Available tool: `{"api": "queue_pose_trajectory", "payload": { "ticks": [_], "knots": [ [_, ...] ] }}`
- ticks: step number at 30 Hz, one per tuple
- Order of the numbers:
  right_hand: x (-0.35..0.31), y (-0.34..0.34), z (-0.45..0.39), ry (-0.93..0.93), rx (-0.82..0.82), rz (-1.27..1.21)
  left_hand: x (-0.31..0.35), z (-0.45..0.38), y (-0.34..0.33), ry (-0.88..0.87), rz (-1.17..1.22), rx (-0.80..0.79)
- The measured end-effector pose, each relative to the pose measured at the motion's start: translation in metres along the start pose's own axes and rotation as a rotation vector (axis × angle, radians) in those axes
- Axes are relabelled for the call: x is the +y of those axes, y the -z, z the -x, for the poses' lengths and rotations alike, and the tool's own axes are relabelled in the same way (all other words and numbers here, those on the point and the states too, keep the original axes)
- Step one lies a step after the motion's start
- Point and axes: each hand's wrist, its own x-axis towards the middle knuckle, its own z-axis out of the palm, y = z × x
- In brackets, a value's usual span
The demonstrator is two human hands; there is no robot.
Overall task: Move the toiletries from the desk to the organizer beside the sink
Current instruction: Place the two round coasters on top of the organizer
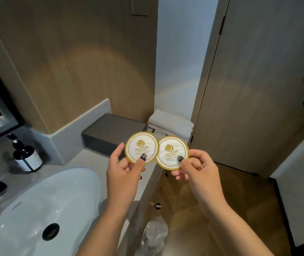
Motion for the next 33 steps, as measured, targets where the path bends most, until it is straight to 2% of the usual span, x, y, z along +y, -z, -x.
{"api": "queue_pose_trajectory", "payload": {
  "ticks": [4,7,12,19,24,33],
  "knots": [
    [0.004,-0.012,-0.031,-0.011,-0.046,0.006,-0.008,-0.027,-0.006,0.010,0.015,0.064],
    [0.007,-0.015,-0.059,-0.048,-0.095,-0.009,-0.013,-0.047,-0.013,-0.001,0.100,0.186],
    [0.010,-0.016,-0.112,-0.125,-0.193,-0.053,-0.026,-0.082,-0.029,-0.054,0.069,0.380],
    [0.006,-0.002,-0.201,-0.157,-0.442,0.068,-0.038,-0.118,-0.079,-0.017,0.059,0.588],
    [0.008,0.005,-0.259,-0.158,-0.622,0.189,-0.044,-0.127,-0.108,0.092,0.035,0.741],
    [0.042,-0.043,-0.294,-0.234,-0.805,0.214,-0.059,-0.119,-0.086,0.051,0.131,0.990]
  ]
}}
